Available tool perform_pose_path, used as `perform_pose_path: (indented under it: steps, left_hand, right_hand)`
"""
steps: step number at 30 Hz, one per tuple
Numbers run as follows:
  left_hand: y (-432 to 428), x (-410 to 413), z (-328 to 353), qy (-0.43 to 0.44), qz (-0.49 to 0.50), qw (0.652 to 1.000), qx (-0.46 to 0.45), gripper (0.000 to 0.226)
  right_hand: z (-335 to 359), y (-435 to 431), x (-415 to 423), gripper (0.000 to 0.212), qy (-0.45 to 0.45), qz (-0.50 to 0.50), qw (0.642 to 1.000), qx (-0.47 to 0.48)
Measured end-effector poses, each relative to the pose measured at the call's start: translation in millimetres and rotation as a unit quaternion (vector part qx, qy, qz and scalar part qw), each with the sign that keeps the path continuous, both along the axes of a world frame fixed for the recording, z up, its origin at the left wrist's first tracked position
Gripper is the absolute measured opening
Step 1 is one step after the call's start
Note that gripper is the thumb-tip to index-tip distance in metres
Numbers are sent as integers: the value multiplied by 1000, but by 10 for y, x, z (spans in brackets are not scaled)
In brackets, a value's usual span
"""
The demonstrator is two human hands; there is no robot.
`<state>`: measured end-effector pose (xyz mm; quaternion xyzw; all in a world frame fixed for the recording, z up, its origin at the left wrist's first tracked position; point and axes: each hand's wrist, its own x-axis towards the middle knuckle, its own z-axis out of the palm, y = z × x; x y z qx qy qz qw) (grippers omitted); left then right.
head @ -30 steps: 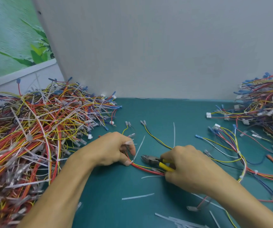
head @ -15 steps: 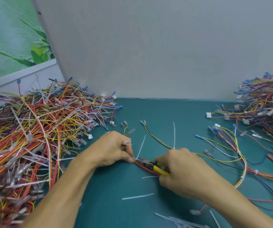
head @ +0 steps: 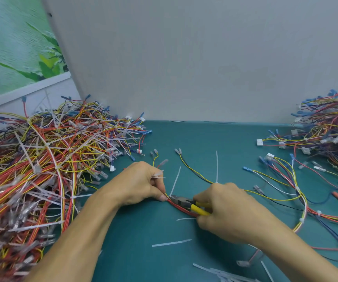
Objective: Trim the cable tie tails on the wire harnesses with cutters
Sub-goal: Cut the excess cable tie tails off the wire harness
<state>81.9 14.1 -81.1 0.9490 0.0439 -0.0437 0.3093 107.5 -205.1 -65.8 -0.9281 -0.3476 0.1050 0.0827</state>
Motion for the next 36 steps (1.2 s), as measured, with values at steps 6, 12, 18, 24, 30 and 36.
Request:
perform_pose_path:
  steps: [6,12,18,24,30,36]
  left_hand:
    - [0,-14,12,3,3,1000,-3,15]
    - [-3,-17,24,0,-1,1000,-5,16]
    - [-4,-20,33,2,0,1000,4,15]
    - [12,-15,38,9,-14,1000,-16,16]
    - [-1,-5,13,-5,-17,994,-105,10]
    - [-79,13,15,-72,-7,996,-58,15]
  right_hand:
    - [-1,2,3,15,21,-9,1000,13]
    - [12,3,-5,14,27,-16,999,17]
    - [15,20,-29,9,-4,-9,1000,0]
    - [9,39,-43,4,-52,-2,998,-22]
    - [-13,41,-38,4,-79,13,996,-37]
    - [-12,43,-26,5,-91,22,995,-43]
